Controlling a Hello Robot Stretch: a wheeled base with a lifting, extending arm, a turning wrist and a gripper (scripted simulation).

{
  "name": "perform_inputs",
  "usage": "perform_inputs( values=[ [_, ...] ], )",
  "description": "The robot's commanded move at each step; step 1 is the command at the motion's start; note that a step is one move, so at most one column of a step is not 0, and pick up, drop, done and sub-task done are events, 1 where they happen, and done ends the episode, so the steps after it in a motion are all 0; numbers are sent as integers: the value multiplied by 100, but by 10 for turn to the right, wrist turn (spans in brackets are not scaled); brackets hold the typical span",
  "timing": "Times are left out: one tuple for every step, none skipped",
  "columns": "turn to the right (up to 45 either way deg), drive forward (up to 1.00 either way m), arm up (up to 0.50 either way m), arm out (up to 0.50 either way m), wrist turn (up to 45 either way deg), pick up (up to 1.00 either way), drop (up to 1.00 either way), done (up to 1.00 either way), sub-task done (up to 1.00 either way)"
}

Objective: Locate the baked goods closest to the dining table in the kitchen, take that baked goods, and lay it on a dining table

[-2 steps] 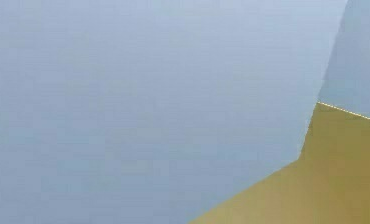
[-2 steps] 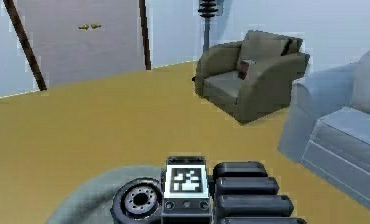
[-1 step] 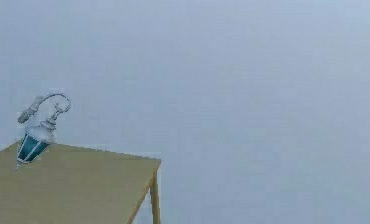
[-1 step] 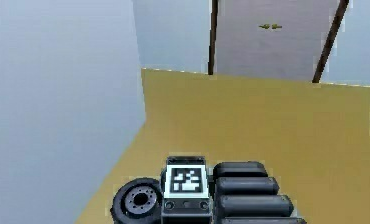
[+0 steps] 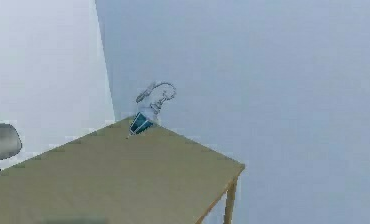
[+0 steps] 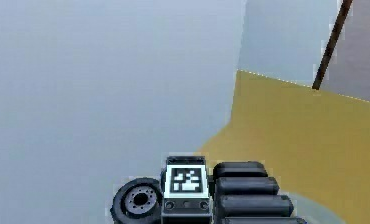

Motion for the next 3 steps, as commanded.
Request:
perform_inputs(
  values=[
    [450,0,0,0,0,0,0,0,0],
    [450,0,0,0,0,0,0,0,0],
    [450,0,0,0,0,0,0,0,0]
  ],
)
